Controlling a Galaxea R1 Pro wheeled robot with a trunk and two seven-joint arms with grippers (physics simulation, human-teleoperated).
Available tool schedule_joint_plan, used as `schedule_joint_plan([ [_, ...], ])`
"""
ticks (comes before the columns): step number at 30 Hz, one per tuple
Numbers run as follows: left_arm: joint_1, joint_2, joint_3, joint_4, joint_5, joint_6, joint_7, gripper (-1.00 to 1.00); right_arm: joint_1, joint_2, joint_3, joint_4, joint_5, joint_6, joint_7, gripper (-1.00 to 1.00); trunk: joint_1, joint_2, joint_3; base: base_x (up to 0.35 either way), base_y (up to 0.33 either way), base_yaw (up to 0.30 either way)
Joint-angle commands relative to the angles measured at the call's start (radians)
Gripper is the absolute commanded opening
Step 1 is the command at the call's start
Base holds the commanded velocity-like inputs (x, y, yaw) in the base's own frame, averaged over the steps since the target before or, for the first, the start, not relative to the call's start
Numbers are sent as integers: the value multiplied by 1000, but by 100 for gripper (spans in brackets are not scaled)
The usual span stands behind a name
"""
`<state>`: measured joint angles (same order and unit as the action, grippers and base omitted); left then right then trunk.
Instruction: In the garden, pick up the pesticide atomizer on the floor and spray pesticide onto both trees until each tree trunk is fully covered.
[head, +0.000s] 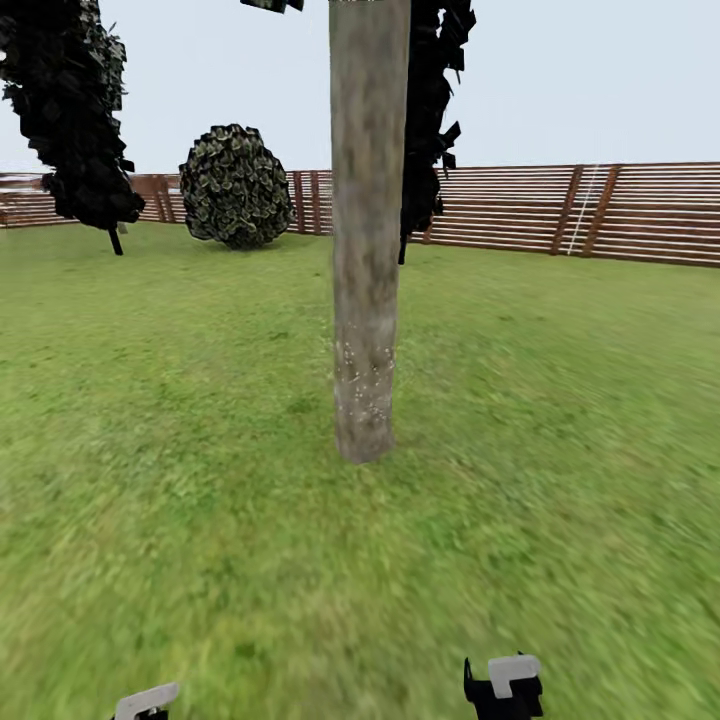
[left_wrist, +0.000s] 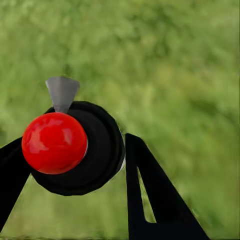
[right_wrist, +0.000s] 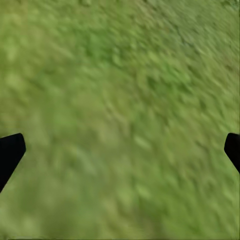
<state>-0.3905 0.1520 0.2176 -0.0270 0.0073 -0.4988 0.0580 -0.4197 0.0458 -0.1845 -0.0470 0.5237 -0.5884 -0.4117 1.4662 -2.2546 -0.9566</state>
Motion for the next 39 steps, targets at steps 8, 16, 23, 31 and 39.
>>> schedule_joint_plan([
  [8, -1, -1, 0, 2, 0, -1, 2, -100, 1, 0, -7, 1, 11, -2, -6, 100, 0, 0, -1, -96, 76, 282],
  [16, -1, -2, 0, 2, 0, 0, 0, -100, 5, 0, -7, 1, 12, -2, -5, 100, 0, 0, -1, -39, 31, 282],
  [23, -1, -2, 0, 2, 0, -1, 2, -100, 5, 2, -7, 1, 12, -2, -4, 100, 0, 0, -1, -179, 256, 282],
  [31, -1, -2, 0, 2, 1, 0, 2, -100, 6, 2, -7, 1, 12, -2, -4, 100, 0, 0, -1, -24, 307, 282],
  [39, -1, -2, 0, 2, 1, -1, 2, -100, 6, 2, -7, 6, 12, -2, -4, 100, 0, 0, -1, 0, 253, 282],
])
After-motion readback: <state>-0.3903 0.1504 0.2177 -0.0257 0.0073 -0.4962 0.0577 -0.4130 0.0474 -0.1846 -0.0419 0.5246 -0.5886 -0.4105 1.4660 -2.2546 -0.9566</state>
